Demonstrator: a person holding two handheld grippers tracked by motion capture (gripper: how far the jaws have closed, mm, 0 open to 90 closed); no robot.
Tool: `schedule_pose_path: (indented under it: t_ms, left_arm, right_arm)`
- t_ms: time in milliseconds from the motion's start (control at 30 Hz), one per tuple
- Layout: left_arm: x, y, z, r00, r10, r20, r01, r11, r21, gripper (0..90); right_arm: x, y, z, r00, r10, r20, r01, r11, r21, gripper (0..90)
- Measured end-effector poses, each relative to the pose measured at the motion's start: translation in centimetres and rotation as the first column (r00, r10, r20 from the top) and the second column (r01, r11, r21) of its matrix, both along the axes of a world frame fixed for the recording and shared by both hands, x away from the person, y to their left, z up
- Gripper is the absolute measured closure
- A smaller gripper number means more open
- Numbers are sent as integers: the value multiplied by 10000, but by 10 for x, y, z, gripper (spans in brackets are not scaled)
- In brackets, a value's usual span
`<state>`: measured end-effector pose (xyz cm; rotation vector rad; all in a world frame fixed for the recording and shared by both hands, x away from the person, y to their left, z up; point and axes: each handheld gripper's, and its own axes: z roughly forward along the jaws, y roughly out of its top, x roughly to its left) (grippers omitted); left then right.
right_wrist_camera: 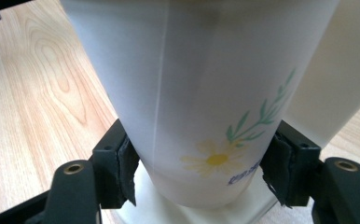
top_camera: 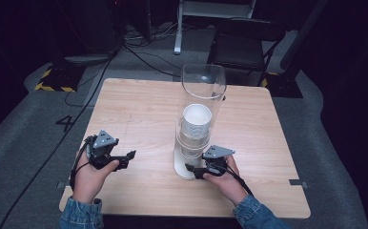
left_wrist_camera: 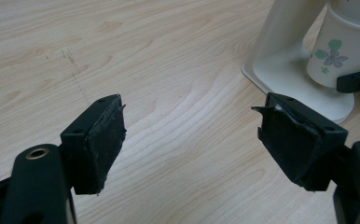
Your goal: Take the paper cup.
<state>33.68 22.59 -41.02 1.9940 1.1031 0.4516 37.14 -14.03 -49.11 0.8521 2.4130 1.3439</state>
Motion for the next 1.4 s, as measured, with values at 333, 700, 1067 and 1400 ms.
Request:
schedule_pose_path:
  t_ms: [333, 700, 1067, 1400]
  left_arm:
    - [5, -3, 0, 9999, -116, -5, 116, 9999, -13, 225]
    - [11, -9, -2, 9997, -248, -60, 248, 9997, -12, 222]
    - [19, -16, 0, 9987, -498, -60, 498, 9988, 2, 221]
    - [28, -23, -1, 9976, -691, -105, 691, 9976, -27, 221]
  right_arm:
    - [-2, -3, -5, 10000, -54, -70, 52, 9995, -301, 351]
    - [-4, -14, -5, 9996, -262, -104, 258, 9990, -365, 351]
    - [-9, -31, -1, 9981, -608, 103, 613, 9958, -681, 351]
    - [-8, -52, 3, 9927, -1200, 93, 1203, 9898, -760, 352]
